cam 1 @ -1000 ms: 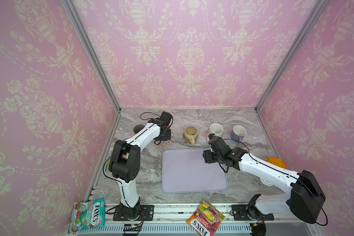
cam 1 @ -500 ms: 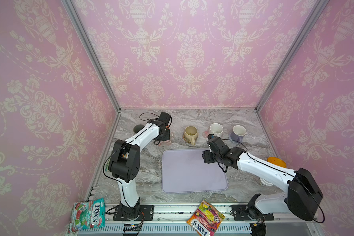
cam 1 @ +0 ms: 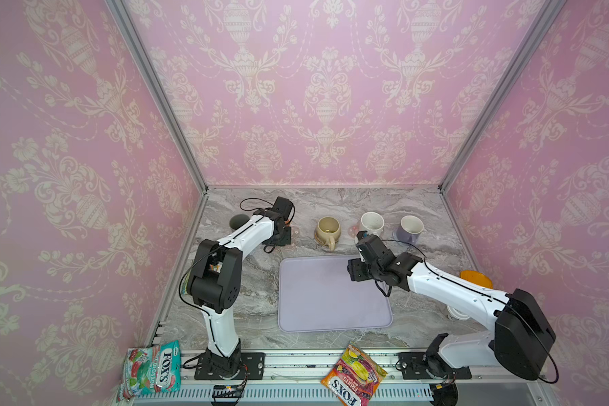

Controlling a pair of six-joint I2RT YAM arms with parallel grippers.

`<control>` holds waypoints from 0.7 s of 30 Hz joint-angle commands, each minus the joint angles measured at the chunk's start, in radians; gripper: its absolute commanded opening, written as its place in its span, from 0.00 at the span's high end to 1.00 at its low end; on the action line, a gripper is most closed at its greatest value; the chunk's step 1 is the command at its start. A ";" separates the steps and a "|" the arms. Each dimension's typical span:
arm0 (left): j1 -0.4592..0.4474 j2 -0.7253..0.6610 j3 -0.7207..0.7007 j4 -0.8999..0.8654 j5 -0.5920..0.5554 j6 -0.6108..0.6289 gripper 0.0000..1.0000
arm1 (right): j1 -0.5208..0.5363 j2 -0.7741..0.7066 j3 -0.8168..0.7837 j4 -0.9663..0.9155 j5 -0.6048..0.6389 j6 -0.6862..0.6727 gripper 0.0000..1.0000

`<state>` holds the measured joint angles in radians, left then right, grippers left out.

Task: Place cups on coasters
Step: Place the cup on the coaster.

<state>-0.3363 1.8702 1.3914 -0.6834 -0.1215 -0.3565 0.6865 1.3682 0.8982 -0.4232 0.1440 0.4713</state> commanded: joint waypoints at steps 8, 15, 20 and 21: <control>0.008 -0.025 -0.059 0.078 0.004 -0.022 0.89 | -0.008 -0.018 0.007 -0.006 -0.018 0.032 0.31; 0.008 -0.037 -0.088 0.094 0.006 -0.027 0.80 | -0.007 -0.048 -0.012 -0.012 -0.018 0.040 0.31; 0.008 -0.050 -0.093 0.116 0.009 -0.027 1.00 | -0.007 -0.067 -0.020 -0.018 -0.011 0.043 0.31; 0.008 -0.053 -0.091 0.122 0.010 -0.026 1.00 | -0.007 -0.069 -0.020 -0.018 -0.011 0.042 0.31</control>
<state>-0.3355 1.8324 1.3174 -0.6060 -0.1204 -0.3649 0.6865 1.3247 0.8898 -0.4252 0.1333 0.4980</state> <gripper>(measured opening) 0.207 0.687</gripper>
